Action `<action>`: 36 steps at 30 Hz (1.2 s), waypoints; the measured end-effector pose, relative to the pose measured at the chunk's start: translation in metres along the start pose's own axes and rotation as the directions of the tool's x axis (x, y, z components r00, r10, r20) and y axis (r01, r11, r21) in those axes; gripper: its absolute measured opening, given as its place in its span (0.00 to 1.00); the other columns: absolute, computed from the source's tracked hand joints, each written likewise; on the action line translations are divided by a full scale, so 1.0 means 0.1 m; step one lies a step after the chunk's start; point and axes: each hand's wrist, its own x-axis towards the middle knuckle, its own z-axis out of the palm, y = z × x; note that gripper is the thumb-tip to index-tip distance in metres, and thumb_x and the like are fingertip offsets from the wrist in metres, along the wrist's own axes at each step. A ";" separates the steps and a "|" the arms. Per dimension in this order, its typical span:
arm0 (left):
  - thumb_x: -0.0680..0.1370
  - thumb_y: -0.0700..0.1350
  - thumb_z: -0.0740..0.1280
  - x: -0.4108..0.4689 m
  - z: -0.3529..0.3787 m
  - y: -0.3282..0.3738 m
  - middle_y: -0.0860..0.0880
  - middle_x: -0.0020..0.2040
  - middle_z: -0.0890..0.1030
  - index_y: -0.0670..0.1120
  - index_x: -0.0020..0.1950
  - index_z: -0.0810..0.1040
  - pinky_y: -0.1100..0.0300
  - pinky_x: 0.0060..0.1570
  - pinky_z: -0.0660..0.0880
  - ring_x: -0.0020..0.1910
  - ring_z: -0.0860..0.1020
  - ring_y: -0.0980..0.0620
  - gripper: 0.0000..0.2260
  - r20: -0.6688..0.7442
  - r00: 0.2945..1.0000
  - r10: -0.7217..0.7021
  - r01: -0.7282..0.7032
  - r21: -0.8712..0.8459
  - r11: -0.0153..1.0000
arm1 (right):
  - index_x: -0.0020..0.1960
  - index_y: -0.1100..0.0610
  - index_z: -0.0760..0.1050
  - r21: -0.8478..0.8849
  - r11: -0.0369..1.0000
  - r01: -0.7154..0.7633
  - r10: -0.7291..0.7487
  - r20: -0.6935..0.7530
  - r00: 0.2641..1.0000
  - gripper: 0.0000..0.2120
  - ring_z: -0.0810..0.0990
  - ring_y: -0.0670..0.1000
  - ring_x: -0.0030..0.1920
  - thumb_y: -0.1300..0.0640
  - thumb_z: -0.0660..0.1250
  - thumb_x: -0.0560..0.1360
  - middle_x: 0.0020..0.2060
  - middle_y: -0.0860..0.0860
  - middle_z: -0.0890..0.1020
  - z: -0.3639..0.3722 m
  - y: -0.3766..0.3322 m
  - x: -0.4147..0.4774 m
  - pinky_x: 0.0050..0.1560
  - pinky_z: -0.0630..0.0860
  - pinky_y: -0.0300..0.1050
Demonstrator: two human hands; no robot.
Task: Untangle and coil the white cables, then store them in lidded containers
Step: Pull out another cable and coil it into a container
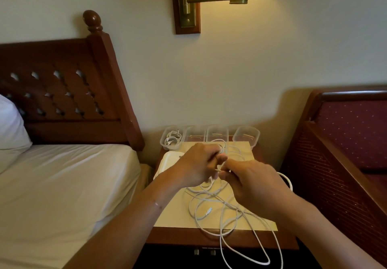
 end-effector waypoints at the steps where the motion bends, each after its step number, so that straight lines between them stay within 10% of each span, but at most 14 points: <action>1: 0.86 0.45 0.61 -0.02 -0.03 0.01 0.46 0.31 0.78 0.37 0.43 0.74 0.57 0.27 0.73 0.26 0.76 0.53 0.16 0.059 0.998 -0.033 0.038 -0.089 0.995 | 0.54 0.45 0.75 0.019 0.999 0.040 -0.040 -0.036 0.999 0.08 0.76 0.45 0.37 0.44 0.58 0.85 0.39 0.42 0.80 -0.03 0.05 0.02 0.34 0.67 0.39; 10: 0.86 0.49 0.56 -0.34 -0.16 0.10 0.49 0.30 0.66 0.39 0.48 0.76 0.62 0.27 0.60 0.26 0.61 0.55 0.17 0.319 0.941 0.113 0.163 -0.720 0.674 | 0.47 0.52 0.83 0.328 0.902 0.279 -0.178 -0.305 0.936 0.07 0.78 0.46 0.36 0.48 0.73 0.76 0.37 0.39 0.80 -0.22 0.41 0.20 0.36 0.73 0.41; 21: 0.85 0.47 0.58 -0.40 0.03 0.37 0.50 0.28 0.72 0.40 0.48 0.77 0.59 0.30 0.70 0.25 0.74 0.52 0.14 -0.017 0.993 0.120 -0.021 -0.999 0.037 | 0.56 0.56 0.80 0.624 0.757 0.195 0.047 -0.350 0.936 0.13 0.80 0.51 0.42 0.71 0.62 0.82 0.43 0.47 0.83 0.30 0.12 0.17 0.43 0.78 0.45; 29: 0.81 0.45 0.62 -0.21 -0.05 0.55 0.38 0.41 0.85 0.37 0.48 0.78 0.50 0.49 0.83 0.47 0.86 0.37 0.11 -0.173 0.981 -0.087 -0.164 -0.981 0.099 | 0.45 0.42 0.69 0.399 0.915 0.061 0.007 -0.168 0.986 0.16 0.76 0.43 0.39 0.63 0.60 0.84 0.36 0.39 0.76 0.27 0.02 0.05 0.37 0.68 0.33; 36: 0.85 0.45 0.61 0.00 0.01 0.48 0.33 0.49 0.85 0.37 0.49 0.76 0.43 0.58 0.81 0.53 0.85 0.33 0.13 -0.232 0.956 -0.181 -0.144 -0.905 0.399 | 0.67 0.46 0.74 0.182 0.982 0.047 -0.037 -0.053 0.998 0.12 0.82 0.48 0.47 0.53 0.58 0.86 0.51 0.45 0.83 0.19 -0.04 -0.01 0.45 0.79 0.47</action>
